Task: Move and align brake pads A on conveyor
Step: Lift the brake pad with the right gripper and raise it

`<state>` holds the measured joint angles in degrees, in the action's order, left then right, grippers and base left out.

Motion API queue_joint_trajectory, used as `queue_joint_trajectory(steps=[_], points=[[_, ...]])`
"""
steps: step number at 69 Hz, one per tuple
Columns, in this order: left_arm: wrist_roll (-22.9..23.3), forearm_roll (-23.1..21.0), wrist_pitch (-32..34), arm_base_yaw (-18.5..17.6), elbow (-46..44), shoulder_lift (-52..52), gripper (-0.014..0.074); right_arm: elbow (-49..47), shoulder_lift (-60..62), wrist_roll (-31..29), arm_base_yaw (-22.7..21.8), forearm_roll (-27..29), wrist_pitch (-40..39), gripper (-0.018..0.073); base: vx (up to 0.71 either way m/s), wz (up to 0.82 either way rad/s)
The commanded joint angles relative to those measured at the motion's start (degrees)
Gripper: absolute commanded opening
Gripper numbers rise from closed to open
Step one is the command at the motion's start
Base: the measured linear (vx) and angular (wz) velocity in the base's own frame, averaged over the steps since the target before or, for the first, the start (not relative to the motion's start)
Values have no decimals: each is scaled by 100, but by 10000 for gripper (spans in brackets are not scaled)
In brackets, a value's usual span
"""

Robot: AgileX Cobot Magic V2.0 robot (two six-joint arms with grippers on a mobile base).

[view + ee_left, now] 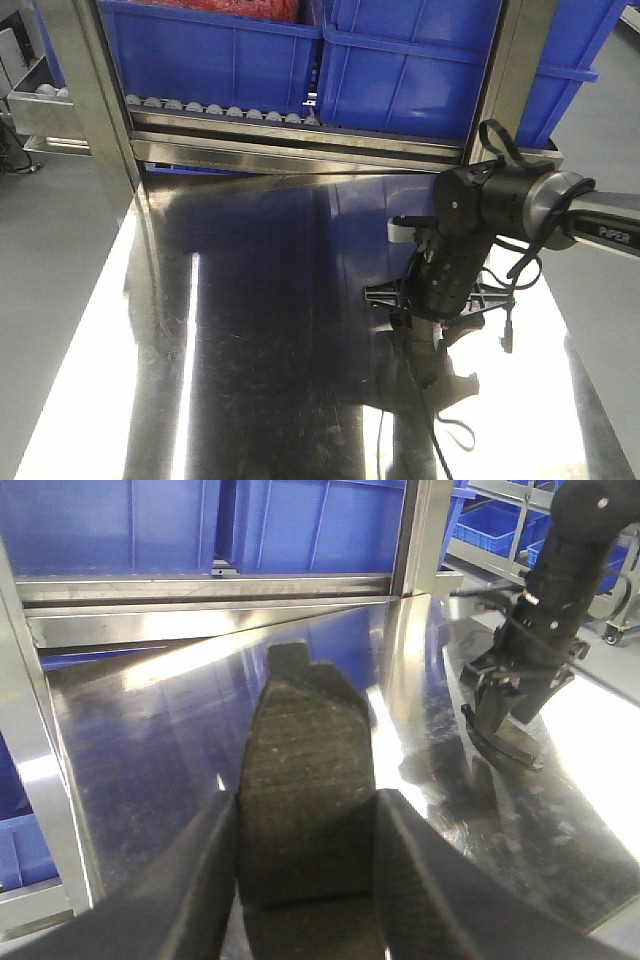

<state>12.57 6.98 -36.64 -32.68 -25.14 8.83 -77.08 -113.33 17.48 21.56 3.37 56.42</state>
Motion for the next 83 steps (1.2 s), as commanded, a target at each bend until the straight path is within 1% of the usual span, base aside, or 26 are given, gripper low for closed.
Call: queue_joint_trajectory(steps=[1,7,13,18,19,22,24,27,28,29,40,49,59,71,76,83], points=[[-7,-3,560,-16,-165,69,-6,-143,120,-113,-9,35,17,433,0,0],[-7,-3,560,-16,-165,69,-6,-143,53,-113,-9,28,2,425,0,0],[-7,-3,560,-16,-165,69,-6,-143,53,-113,-9,1,-71,374,0,0],[-7,-3,560,-16,-165,69,-6,-143,53,-113,-9,1,-76,280,0,0],[-7,-3,560,-16,-165,69,-6,-143,53,-113,-9,1,-76,244,0,0],[-7,-3,560,-16,-165,69,-6,-143,53,-125,-9,1,-77,180,0,0],[-7,-3,560,-16,-165,69,-6,-143,53,-130,-9,8,-77,111,0,0],[-7,-3,560,-16,-165,69,-6,-143,62,-169,-9,8,-72,30,0,0],[-7,-3,560,-16,-165,69,-6,-143,69,-180,-9,8,-71,17,0,0],[-7,-3,560,-16,-165,69,-6,-143,68,-186,-9,8,-60,-19,0,0],[-7,-3,560,-16,-165,69,-6,-143,175,-398,-24,6,151,-11,0,0],[-7,-3,560,-16,-165,69,-6,23,511,-454,-105,25,20,-8,0,0],[-7,-3,560,-16,-165,69,-6,466,1022,-641,-496,11,-193,-5,0,0],[-7,-3,560,-16,-165,69,-6,1105,1840,-1283,-1074,-37,-429,-5,0,0],[-7,-3,560,-16,-165,69,-6,1385,2271,-1558,-1190,-53,-599,-5,0,0],[-7,-3,560,-16,-165,69,-6,1841,3071,-1581,-1278,-54,-1098,-5,0,0]])
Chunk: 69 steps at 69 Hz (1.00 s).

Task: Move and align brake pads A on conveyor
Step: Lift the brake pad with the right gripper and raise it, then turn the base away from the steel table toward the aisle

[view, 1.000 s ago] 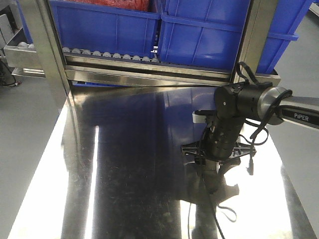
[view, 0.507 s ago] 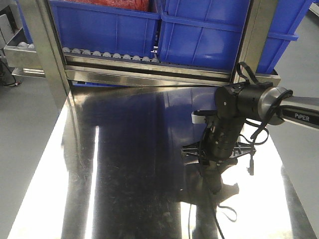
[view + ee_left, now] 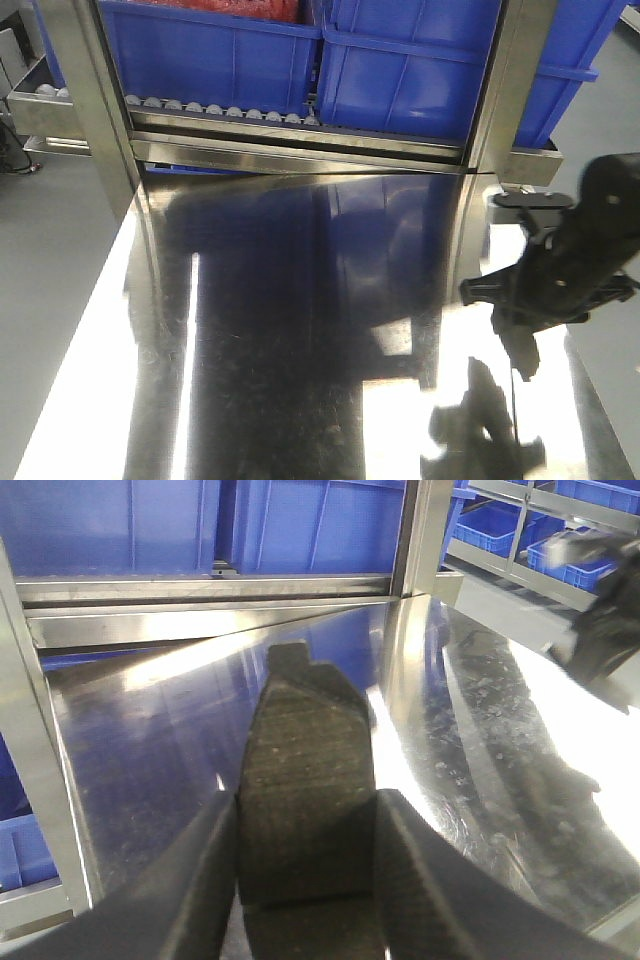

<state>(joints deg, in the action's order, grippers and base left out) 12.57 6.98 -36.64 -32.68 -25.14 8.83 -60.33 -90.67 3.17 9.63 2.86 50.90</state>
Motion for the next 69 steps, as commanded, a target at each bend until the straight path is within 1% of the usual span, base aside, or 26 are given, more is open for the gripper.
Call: queue_joint_trajectory(steps=[1,7,18,25,35,48,58,65,69], points=[[-7,-3,560,-16,-165,69,-6,198,862,-150,-84,-7,-582,-5,0,0],[-7,-3,560,-16,-165,69,-6,585,1613,-179,-79,-36,-975,-5,0,0],[-7,-3,560,-16,-165,69,-6,1092,2746,-317,-79,-130,-1330,-5,0,0],[-7,-3,560,-16,-165,69,-6,1355,3464,-653,-79,-139,-1603,-5,0,0],[-7,-3,560,-16,-165,69,-6,1793,4327,-774,-79,19,-2017,-5,0,0],[-7,-3,560,-16,-165,69,-6,2570,5722,-1331,-79,422,-2729,-5,0,0],[-7,-3,560,-16,-165,69,-6,3184,6639,-1430,-79,775,-3305,-5,0,0],[-7,-3,560,-16,-165,69,-6,3501,7188,-1659,-79,852,-3453,-5,0,0],[-7,-3,560,-16,-165,69,-6,3627,7394,-1676,-79,852,-3492,-5,0,0]])
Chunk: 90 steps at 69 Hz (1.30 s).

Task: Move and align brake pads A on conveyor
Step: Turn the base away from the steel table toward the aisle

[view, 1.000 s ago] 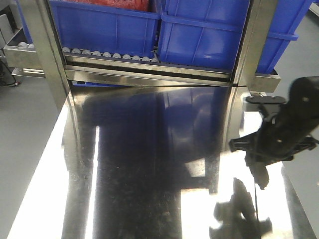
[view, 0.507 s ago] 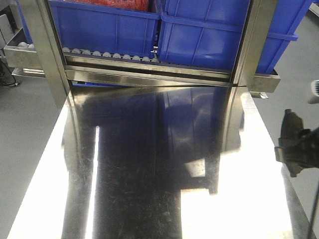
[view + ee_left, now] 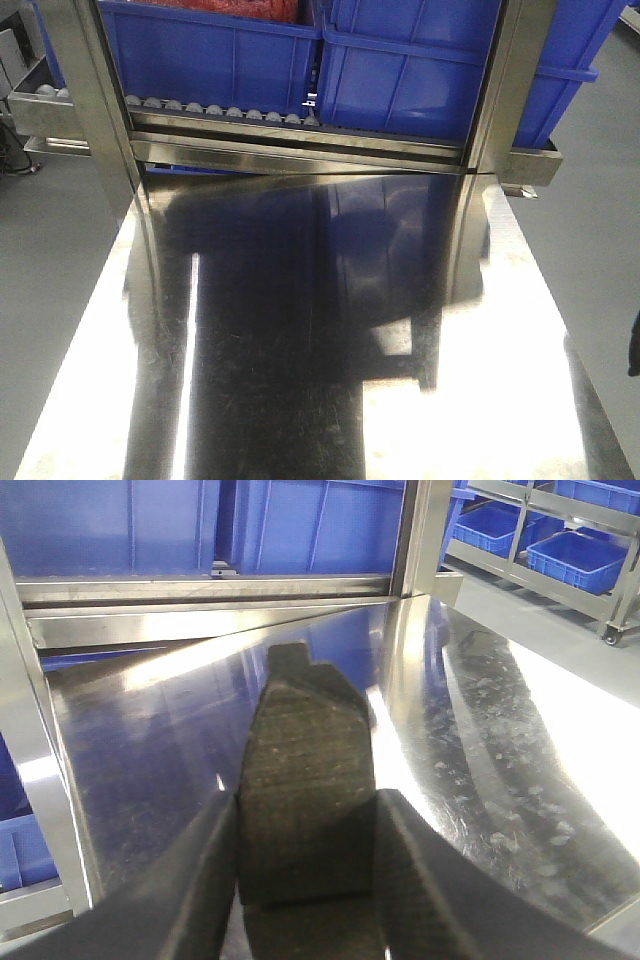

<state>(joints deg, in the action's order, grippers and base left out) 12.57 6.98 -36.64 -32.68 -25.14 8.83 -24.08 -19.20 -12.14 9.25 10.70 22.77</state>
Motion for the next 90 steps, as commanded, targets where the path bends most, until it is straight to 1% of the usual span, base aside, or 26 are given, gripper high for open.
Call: queue_joint_trajectory(steps=[1,8,61,75,90], points=[[-7,-3,560,-16,-165,69,-6,10,288,-138,-41,79,-688,-5,0,0],[-7,-3,560,-16,-165,69,-6,52,462,-138,-41,186,-591,-5,0,0],[-7,-3,560,-16,-165,69,-6,52,477,-143,-41,175,-513,-5,0,2],[-7,-3,560,-16,-165,69,-6,52,477,-143,-41,175,-513,-5,-10,41],[-7,-3,560,-16,-165,69,-6,52,477,-143,-41,175,-513,-5,-19,82]])
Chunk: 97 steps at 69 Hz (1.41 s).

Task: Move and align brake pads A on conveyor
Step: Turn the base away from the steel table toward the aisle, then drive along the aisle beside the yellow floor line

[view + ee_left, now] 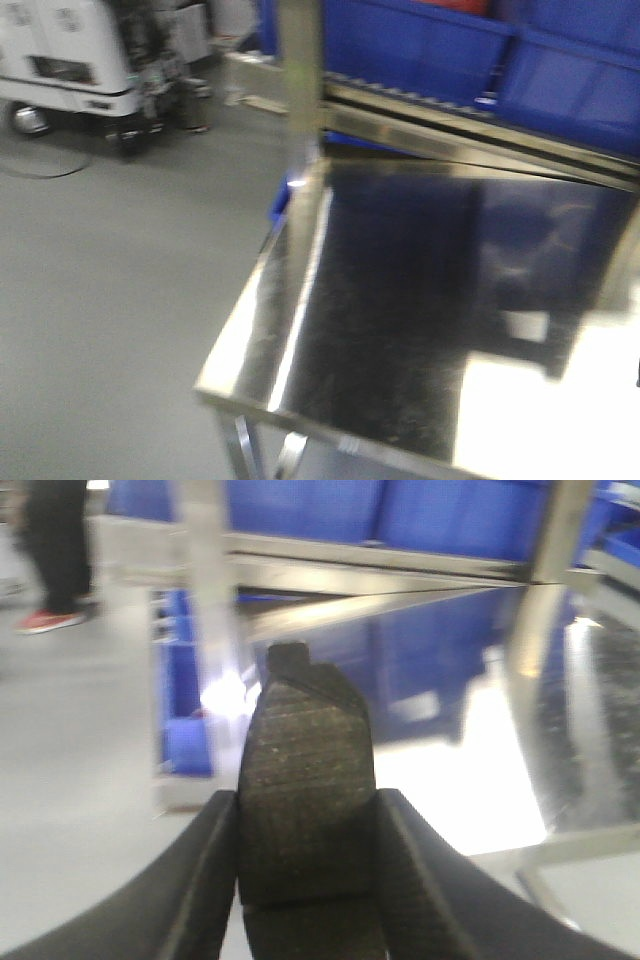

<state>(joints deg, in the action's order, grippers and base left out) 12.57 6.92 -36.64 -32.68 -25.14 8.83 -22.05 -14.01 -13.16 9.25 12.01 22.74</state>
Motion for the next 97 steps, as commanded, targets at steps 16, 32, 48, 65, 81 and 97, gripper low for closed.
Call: queue_joint_trajectory(steps=[16,32,48,65,81,97], points=[[-7,3,560,-16,-165,69,-6,-151,-41,-41,-41,45,-515,-5,-23,92],[-7,3,560,-16,-165,69,-6,-151,-41,-41,-41,45,-515,-5,-23,88],[-7,3,560,-16,-165,69,-6,-151,-41,-41,-41,45,-515,-5,-21,82],[-7,3,560,-16,-165,69,-6,-151,-41,-41,-41,45,-515,-5,-20,82],[-7,3,560,-16,-165,69,-6,-151,-41,-41,-41,45,-515,-5,-13,87],[-7,3,560,-16,-165,69,-6,-151,-41,-41,-41,45,-515,-5,-3,84]])
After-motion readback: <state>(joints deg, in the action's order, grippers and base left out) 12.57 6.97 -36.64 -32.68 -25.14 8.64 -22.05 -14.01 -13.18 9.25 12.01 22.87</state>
